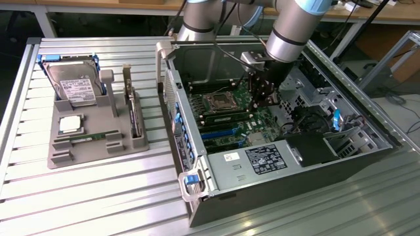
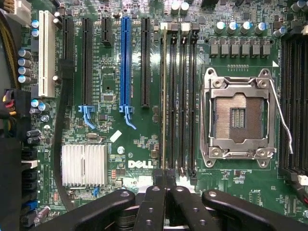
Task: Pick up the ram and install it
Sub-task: 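Press down the ram until it locks into place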
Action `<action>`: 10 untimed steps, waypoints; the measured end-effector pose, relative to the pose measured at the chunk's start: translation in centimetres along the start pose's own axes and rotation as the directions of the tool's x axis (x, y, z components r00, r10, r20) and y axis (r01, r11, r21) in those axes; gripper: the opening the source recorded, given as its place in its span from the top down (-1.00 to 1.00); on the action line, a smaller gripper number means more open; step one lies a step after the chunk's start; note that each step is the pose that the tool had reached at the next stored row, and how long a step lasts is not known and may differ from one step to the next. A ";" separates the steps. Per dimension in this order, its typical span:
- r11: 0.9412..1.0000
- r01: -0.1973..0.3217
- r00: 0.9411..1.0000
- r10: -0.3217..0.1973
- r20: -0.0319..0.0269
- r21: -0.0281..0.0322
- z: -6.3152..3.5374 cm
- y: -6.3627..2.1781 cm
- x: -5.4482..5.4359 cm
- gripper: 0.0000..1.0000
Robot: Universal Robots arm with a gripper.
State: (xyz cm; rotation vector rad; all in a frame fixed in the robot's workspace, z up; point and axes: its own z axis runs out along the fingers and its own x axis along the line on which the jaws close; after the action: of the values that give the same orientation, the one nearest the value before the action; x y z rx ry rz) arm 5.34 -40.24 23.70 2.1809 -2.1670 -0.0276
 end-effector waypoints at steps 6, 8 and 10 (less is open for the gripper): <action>1.000 0.000 1.000 0.000 0.004 0.001 -0.45 0.02 0.2 0.80; 1.000 0.000 1.000 0.000 0.004 0.004 -0.73 0.59 0.2 0.80; 1.000 0.000 1.000 0.000 0.004 0.007 -0.67 1.59 0.2 0.80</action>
State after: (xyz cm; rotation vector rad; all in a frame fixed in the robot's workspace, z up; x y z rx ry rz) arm 3.79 -40.44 24.48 2.1866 -2.1723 -0.0253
